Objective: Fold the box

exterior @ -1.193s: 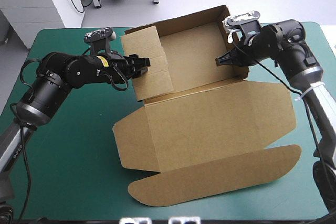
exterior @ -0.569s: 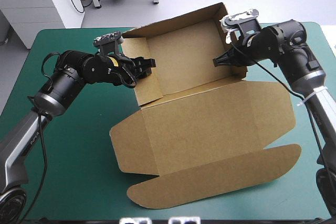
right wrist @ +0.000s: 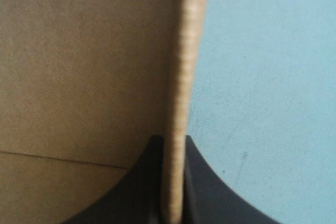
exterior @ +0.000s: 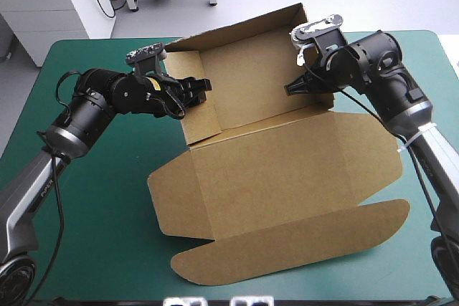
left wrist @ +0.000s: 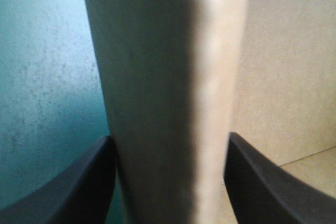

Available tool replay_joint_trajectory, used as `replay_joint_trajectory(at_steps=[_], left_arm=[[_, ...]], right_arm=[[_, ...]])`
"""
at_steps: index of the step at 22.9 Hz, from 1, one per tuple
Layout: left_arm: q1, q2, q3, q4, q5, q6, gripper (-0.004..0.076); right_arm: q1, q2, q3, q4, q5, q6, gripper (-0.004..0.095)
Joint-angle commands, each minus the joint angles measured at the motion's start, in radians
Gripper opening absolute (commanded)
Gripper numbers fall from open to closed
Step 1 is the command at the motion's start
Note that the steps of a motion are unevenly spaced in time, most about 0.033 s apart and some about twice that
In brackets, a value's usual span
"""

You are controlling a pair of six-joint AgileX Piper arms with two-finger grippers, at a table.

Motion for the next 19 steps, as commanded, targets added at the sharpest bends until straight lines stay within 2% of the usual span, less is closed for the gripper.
replay_joint_trajectory(at_steps=[1,6,9,10,15,18,19], left_arm=[[-0.010,-0.034,-0.030,-0.057,-0.106,0.003,0.0421],[-0.010,-0.034,-0.030,-0.071,-0.121,0.003,0.0420],[-0.010,-0.034,-0.030,-0.069,-0.121,0.003,0.0388],[-0.010,-0.034,-0.030,-0.069,-0.121,0.003,0.0319],[-0.010,-0.038,-0.030,-0.073,-0.119,0.003,0.0098],[-0.010,-0.038,-0.030,-0.070,-0.119,0.020,-0.0009],[-0.010,-0.038,-0.030,-0.070,-0.119,0.035,-0.0006]], right_arm=[[0.041,-0.049,-0.039,0.041,-0.067,-0.002,-0.0008],[0.151,-0.049,-0.039,-0.167,-0.068,0.092,-0.0008],[0.173,-0.049,-0.039,-0.194,-0.066,0.098,-0.0008],[0.177,-0.049,-0.039,-0.202,-0.062,0.098,-0.0008],[0.177,-0.049,-0.039,-0.219,-0.052,0.106,-0.0008],[0.177,-0.047,-0.039,-0.227,-0.039,0.106,-0.0008],[0.177,-0.045,-0.039,-0.232,-0.031,0.108,-0.0008]])
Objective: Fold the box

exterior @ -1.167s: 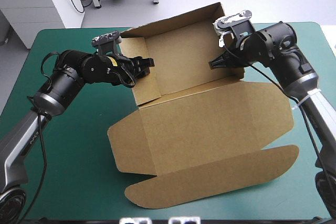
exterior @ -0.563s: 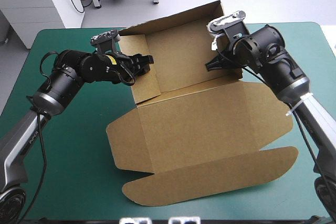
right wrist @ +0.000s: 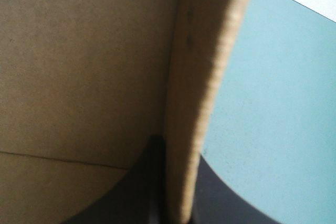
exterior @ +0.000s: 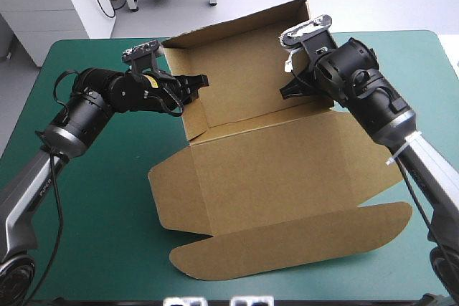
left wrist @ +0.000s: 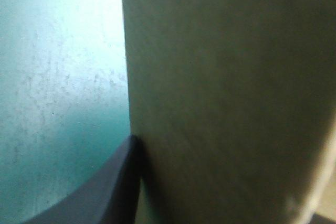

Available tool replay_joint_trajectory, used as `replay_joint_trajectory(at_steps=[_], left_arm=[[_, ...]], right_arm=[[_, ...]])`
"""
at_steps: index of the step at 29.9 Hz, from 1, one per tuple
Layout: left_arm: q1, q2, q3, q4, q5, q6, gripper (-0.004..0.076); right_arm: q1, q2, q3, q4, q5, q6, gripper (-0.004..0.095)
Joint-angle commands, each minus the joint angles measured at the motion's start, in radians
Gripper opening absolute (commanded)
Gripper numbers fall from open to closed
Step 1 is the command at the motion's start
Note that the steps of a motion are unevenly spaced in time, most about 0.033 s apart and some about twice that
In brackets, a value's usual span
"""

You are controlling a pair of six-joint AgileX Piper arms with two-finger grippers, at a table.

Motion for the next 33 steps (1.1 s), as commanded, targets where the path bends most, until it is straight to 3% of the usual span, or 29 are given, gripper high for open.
replay_joint_trajectory(at_steps=[1,15,22,33], left_arm=[[-0.018,-0.038,-0.031,-0.072,-0.090,0.050,-0.0007],[-0.025,-0.025,-0.031,0.039,-0.034,0.050,-0.0008],[-0.025,0.044,-0.060,0.109,0.090,0.081,-0.0008],[-0.025,0.273,-0.273,0.111,0.384,0.125,-0.0008]], right_arm=[[0.029,-0.038,-0.032,0.040,-0.076,-0.030,-0.0008],[0.001,0.016,-0.032,0.056,-0.035,0.080,-0.0018],[-0.148,0.070,-0.032,0.297,0.048,0.020,-0.0018],[-0.223,0.172,0.024,0.455,0.087,-0.045,-0.0018]])
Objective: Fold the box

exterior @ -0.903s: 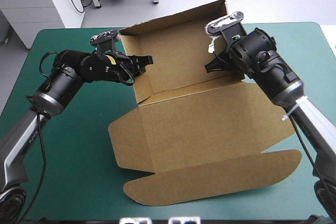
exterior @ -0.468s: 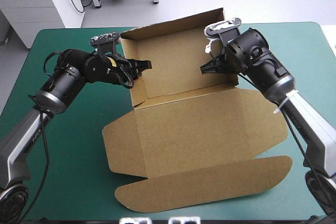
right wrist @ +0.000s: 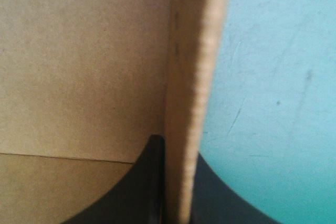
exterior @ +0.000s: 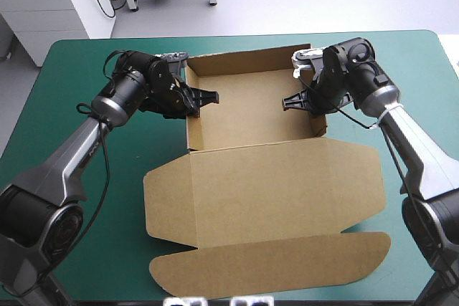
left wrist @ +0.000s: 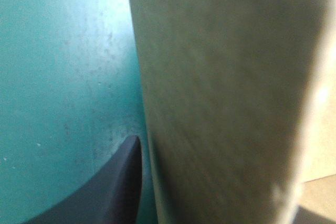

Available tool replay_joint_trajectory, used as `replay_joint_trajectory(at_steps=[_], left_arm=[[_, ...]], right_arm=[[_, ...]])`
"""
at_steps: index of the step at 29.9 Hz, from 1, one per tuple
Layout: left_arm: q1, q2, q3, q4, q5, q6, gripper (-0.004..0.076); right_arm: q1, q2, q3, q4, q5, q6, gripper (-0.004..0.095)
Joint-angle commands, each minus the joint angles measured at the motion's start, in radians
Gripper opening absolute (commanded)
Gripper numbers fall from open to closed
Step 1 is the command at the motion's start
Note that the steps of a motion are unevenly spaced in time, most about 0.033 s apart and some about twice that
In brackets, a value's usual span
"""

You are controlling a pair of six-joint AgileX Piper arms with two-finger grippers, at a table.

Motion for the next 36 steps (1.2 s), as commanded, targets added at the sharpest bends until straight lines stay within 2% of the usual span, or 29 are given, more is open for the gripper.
replay_joint_trajectory(at_steps=[1,8,19,23,26,31,33,36], left_arm=[[-0.014,0.014,-0.062,0.000,0.079,0.048,-0.0008],[-0.014,0.093,-0.072,-0.002,0.141,0.065,-0.0008],[-0.014,0.123,-0.072,-0.006,0.140,0.157,-0.0008],[-0.014,0.123,-0.072,-0.006,0.143,0.179,-0.0008],[-0.014,0.123,-0.072,-0.013,0.143,0.179,0.0007],[-0.014,0.123,-0.105,-0.021,0.143,0.188,0.0155],[-0.014,0.123,-0.130,-0.022,0.143,0.188,0.0239],[-0.014,0.123,-0.162,-0.024,0.143,0.188,0.0362]], right_arm=[[0.000,-0.012,-0.005,0.053,0.005,-0.023,-0.0018],[0.000,0.066,0.015,0.058,0.005,-0.023,-0.0020],[-0.023,0.067,0.015,0.078,0.004,-0.019,0.0008],[-0.031,0.067,0.015,0.108,0.004,-0.019,0.0158],[-0.031,0.067,0.015,0.110,0.004,-0.019,0.0335],[-0.031,0.067,0.015,0.117,0.004,-0.019,0.0629],[-0.031,0.067,0.015,0.117,0.004,-0.019,0.0693],[-0.031,0.067,0.015,0.117,0.004,-0.022,0.0715]])
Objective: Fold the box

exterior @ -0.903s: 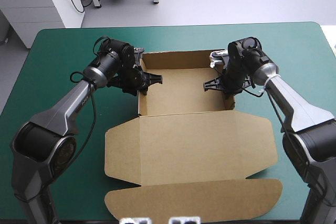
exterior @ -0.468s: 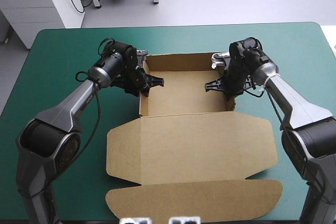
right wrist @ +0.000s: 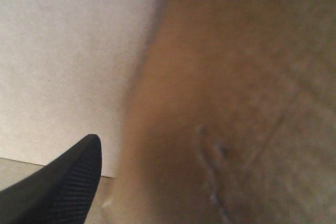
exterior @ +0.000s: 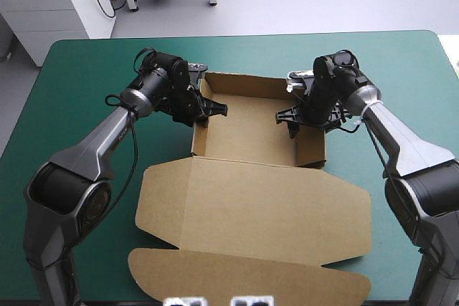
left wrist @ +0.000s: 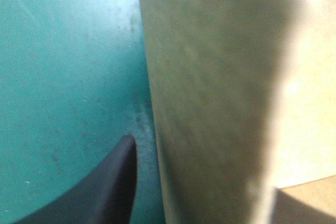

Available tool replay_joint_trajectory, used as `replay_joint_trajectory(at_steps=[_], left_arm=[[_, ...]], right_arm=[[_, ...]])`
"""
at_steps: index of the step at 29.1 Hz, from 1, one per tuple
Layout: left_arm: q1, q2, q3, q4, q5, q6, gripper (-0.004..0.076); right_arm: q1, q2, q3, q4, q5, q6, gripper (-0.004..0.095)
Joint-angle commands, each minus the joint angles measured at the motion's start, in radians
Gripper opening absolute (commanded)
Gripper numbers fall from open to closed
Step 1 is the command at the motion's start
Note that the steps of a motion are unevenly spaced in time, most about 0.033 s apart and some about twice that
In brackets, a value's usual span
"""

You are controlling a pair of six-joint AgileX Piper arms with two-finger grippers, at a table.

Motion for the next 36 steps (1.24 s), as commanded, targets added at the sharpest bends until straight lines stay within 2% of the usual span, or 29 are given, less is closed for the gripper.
replay_joint_trajectory(at_steps=[1,3,5,12,20,23,25,28,36], left_arm=[[-0.012,-0.052,-0.056,-0.011,0.076,0.020,0.0393],[-0.012,-0.052,-0.058,-0.011,0.076,0.020,0.0449],[-0.012,-0.052,-0.058,0.007,0.076,0.020,0.0470],[-0.010,-0.052,-0.085,0.034,0.076,0.022,0.0470],[-0.010,-0.061,-0.225,0.059,0.076,0.024,0.0451],[-0.010,-0.071,-0.262,0.057,0.078,0.029,0.0368],[-0.010,-0.080,-0.276,0.057,0.078,0.049,0.0237],[-0.010,-0.101,-0.278,0.059,0.078,0.095,-0.0007],[-0.010,-0.222,-0.278,0.101,0.078,0.118,-0.0008]], right_arm=[[-0.002,-0.059,-0.029,0.005,0.016,-0.014,0.0715],[-0.002,-0.059,-0.029,-0.003,0.016,-0.014,0.0715],[-0.002,-0.059,-0.029,-0.008,0.016,-0.011,0.0715],[-0.002,-0.059,-0.029,-0.039,0.012,0.009,0.0715],[-0.002,-0.079,-0.055,-0.054,-0.010,0.042,0.0715],[-0.002,-0.093,-0.094,-0.056,0.003,0.042,0.0715],[-0.002,-0.104,-0.135,-0.058,0.016,0.046,0.0715],[-0.002,-0.128,-0.183,-0.058,0.016,0.059,0.0715],[-0.002,-0.211,-0.200,-0.035,0.016,0.069,0.0715]])
